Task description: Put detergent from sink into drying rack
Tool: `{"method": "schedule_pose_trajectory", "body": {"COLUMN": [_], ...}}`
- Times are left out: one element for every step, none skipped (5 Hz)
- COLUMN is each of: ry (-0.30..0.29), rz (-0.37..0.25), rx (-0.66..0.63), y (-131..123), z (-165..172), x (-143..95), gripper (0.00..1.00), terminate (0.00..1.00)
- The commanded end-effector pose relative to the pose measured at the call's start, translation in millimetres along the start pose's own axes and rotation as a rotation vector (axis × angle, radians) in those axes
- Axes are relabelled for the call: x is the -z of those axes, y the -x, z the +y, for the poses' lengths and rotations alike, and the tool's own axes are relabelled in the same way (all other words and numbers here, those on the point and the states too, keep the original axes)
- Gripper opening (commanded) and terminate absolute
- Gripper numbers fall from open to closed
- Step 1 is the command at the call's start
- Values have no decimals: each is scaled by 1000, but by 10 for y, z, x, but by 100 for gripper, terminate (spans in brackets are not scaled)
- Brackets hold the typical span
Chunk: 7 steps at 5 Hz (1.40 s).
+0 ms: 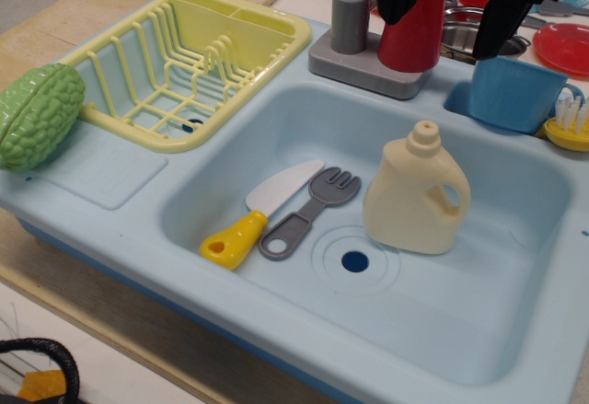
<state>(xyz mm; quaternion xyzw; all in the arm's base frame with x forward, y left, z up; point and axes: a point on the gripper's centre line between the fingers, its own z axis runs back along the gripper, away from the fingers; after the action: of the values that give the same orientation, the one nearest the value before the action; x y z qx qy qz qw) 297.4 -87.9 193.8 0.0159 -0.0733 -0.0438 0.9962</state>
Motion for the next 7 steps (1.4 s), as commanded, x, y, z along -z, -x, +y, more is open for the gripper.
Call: {"method": "schedule_pose_trajectory", "body": {"ry": [0,32,45,98,148,179,226], "rz": [0,-75,-139,-155,-159,-191,-225], "rx": [0,243,431,563,667,712,715], "y": [0,36,149,216,219,249,280], "z": [0,-10,-40,-32,-33,-24,-64], "x": [0,5,-10,45,117,260,409], "gripper": [100,100,100,100,100,100,100], "terminate": [0,0,0,0,0,0,0]}}
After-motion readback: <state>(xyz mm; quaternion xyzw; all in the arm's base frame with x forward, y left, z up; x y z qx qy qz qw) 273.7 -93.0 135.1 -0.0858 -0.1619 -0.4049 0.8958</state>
